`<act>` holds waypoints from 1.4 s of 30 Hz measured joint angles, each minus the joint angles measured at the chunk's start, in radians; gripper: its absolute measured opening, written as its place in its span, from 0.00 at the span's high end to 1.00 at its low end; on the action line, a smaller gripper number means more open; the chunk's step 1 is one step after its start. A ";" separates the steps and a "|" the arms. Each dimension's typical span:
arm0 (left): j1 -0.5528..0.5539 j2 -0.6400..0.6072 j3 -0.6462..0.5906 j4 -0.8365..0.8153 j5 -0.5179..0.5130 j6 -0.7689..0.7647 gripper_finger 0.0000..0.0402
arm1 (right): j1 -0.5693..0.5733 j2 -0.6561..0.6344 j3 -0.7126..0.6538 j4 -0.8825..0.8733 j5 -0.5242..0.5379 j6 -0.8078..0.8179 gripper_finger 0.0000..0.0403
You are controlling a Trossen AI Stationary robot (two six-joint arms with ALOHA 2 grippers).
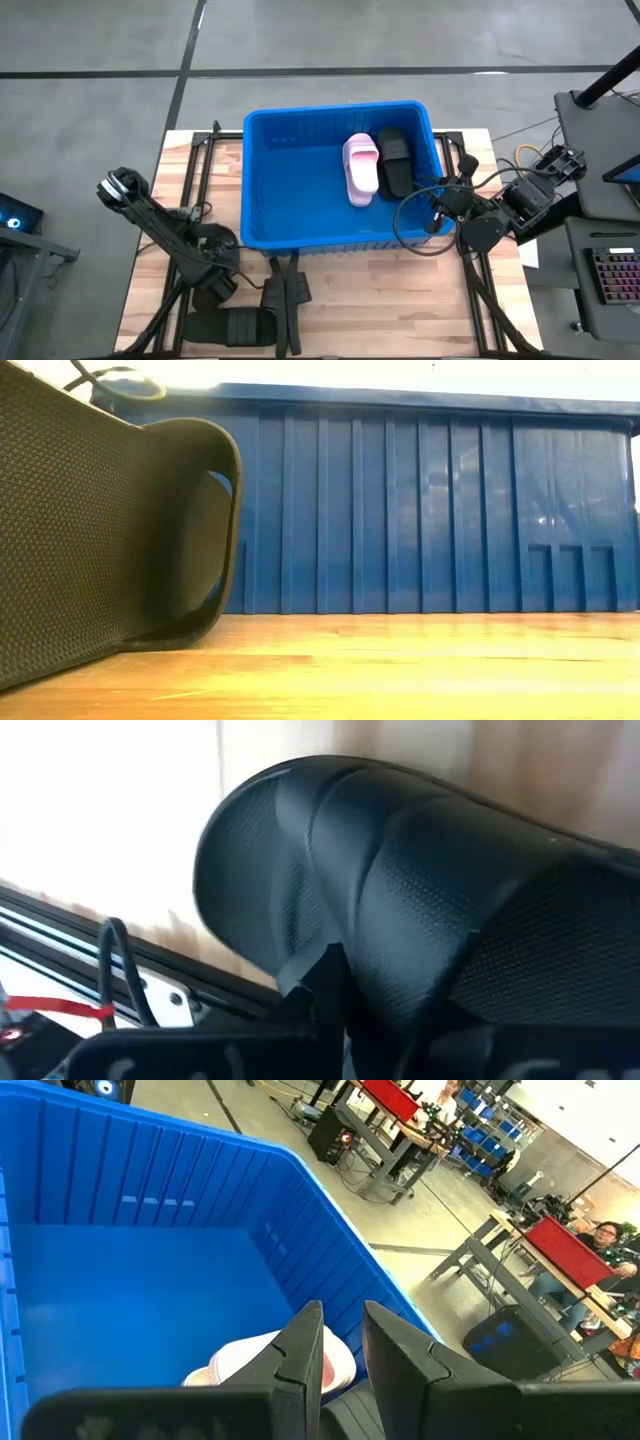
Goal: Pick and place slides into bin
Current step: Put the black slide into the blue bin
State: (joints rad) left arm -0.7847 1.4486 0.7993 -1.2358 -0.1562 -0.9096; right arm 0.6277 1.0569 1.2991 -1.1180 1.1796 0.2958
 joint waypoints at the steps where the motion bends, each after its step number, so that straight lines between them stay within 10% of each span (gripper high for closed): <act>1: 0.000 -0.007 0.010 -0.012 0.015 0.000 0.98 | 0.000 0.000 0.000 0.000 -0.001 0.000 0.84; 20: 0.028 -0.171 0.429 -0.017 0.340 0.063 1.00 | 0.000 0.000 0.000 -0.004 -0.001 -0.012 0.84; 28: 0.142 -0.156 0.537 0.443 0.199 0.257 1.00 | 0.000 0.000 0.000 -0.004 -0.001 -0.009 0.84; 42: 0.434 -0.142 0.609 0.769 -0.250 0.743 1.00 | 0.000 0.000 0.021 0.073 0.026 0.176 0.84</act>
State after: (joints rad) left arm -0.3508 1.3067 1.4082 -0.4666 -0.4067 -0.1666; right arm 0.6273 1.0564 1.3203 -1.0448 1.2059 0.4715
